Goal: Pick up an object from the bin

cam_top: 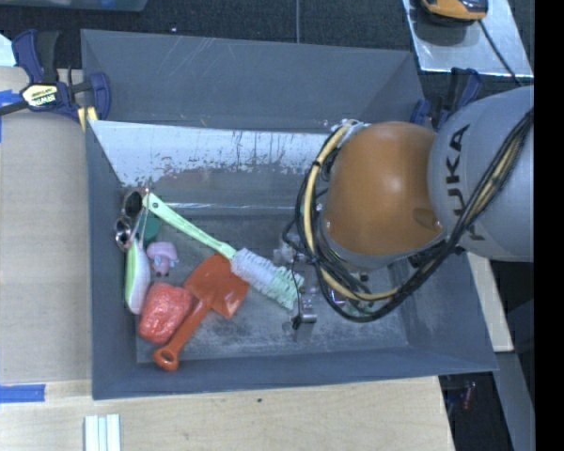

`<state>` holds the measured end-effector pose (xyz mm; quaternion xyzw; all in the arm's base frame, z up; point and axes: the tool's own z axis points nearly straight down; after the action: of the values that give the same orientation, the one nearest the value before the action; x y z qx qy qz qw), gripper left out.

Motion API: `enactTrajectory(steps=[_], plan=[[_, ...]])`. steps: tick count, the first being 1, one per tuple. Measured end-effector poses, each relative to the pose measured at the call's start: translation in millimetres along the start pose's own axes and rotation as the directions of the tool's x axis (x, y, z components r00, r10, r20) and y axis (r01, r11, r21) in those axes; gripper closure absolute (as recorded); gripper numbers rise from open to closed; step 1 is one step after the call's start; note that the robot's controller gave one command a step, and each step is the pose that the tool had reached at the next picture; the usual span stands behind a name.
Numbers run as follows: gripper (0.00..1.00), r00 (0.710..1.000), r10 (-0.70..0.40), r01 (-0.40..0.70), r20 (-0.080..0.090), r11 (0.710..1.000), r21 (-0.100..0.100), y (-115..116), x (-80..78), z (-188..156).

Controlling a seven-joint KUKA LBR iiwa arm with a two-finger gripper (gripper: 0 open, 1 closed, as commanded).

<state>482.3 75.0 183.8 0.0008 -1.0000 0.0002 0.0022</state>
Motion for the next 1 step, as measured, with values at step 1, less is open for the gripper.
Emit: enactTrajectory(steps=[1], plan=[[0.00,1.000,0.002,-0.002,0.007,1.000,-0.001,-0.2,-1.8,-3.0]])
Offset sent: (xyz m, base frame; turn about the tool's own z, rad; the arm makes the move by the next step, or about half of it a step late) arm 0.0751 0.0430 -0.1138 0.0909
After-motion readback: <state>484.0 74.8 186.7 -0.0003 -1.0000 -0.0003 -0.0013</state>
